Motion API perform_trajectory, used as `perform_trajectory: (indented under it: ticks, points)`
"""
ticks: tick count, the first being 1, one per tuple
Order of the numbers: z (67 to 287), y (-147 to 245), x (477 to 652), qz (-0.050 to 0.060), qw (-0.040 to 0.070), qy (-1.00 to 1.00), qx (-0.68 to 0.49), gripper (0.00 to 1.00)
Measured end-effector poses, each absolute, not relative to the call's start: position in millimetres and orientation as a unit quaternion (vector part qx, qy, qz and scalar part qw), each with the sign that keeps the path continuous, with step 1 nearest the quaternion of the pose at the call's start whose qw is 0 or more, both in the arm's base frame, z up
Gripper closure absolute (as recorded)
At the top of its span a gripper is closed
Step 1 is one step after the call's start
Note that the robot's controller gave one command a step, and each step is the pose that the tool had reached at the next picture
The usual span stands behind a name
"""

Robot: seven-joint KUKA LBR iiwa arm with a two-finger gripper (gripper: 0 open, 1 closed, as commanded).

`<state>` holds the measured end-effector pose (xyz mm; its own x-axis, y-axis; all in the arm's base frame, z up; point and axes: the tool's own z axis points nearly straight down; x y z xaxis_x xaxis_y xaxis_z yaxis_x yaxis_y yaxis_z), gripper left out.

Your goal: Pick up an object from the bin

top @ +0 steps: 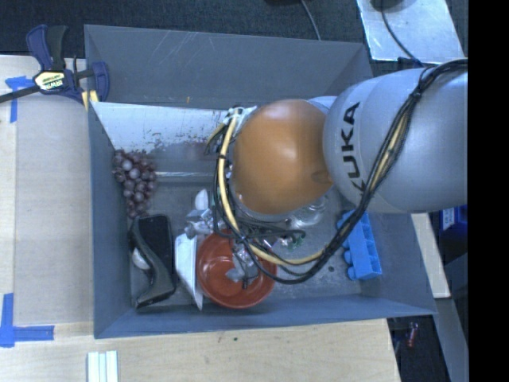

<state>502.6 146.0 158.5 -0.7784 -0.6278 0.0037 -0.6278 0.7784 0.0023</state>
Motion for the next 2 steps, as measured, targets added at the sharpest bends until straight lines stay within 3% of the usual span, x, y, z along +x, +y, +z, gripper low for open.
perform_trajectory:
  ticks: [1,2]
  points:
    - [160,140,509.3,-0.001,-0.002,-0.979,0.202,0.0]
    - [133,138,524.2,-0.001,-0.006,-0.863,0.505,0.0]
